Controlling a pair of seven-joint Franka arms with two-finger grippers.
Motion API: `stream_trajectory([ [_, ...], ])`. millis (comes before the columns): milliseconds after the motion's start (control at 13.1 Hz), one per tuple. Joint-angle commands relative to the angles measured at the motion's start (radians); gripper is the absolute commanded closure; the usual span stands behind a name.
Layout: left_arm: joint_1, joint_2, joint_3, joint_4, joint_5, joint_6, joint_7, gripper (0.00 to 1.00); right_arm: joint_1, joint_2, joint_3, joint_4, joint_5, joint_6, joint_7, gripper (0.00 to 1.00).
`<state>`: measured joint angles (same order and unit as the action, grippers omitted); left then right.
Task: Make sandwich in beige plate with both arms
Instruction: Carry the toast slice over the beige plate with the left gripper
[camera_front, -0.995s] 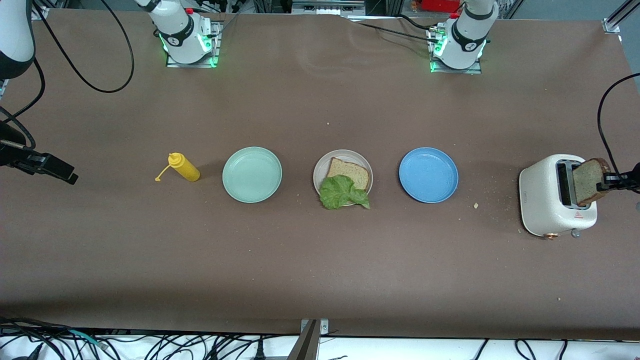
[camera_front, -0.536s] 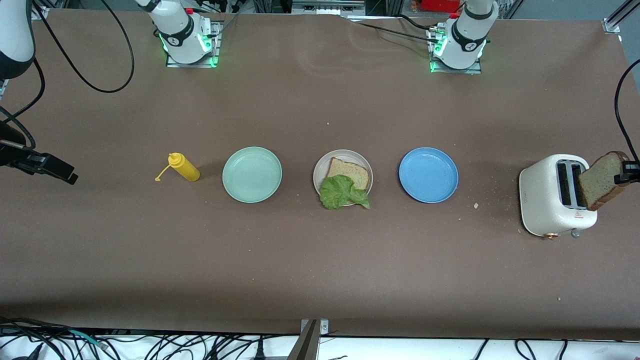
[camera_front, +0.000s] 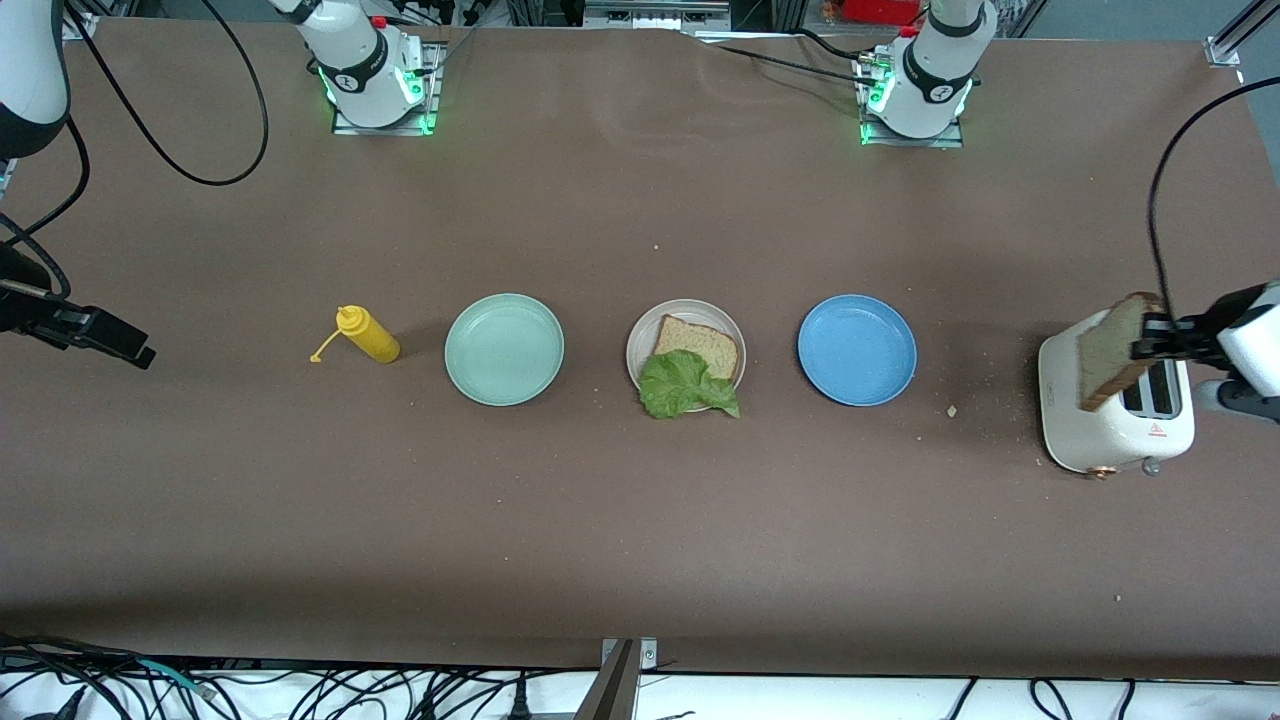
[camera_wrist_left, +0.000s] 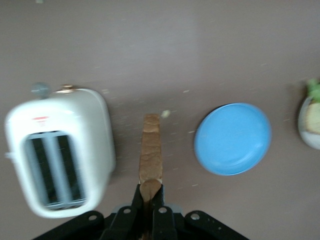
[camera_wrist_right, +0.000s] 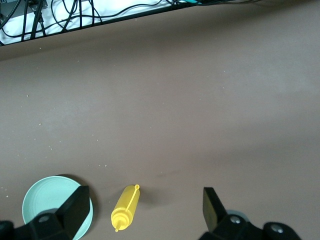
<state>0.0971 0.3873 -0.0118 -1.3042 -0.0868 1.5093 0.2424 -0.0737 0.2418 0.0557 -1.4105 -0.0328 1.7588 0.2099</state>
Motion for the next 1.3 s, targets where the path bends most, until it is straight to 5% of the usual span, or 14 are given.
stream_trajectory([
  [0, -0.051, 0.039, 0.009, 0.023, -0.143, -0.026, -0.1, 1.0, -0.008, -0.007, 0.007, 0.002, -0.013, -0.007, -0.001, 0.0],
  [230, -0.12, 0.094, 0.009, 0.013, -0.299, -0.029, -0.146, 1.0, -0.008, -0.003, 0.007, 0.002, -0.015, -0.004, -0.001, 0.0],
  [612, -0.129, 0.292, -0.029, 0.022, -0.82, -0.083, -0.138, 1.0, -0.008, -0.001, 0.006, 0.002, -0.015, -0.001, -0.001, 0.0],
  [1225, -0.273, 0.452, -0.071, 0.022, -0.895, 0.06, 0.178, 1.0, -0.008, 0.001, 0.006, 0.002, -0.015, -0.001, -0.001, 0.0],
])
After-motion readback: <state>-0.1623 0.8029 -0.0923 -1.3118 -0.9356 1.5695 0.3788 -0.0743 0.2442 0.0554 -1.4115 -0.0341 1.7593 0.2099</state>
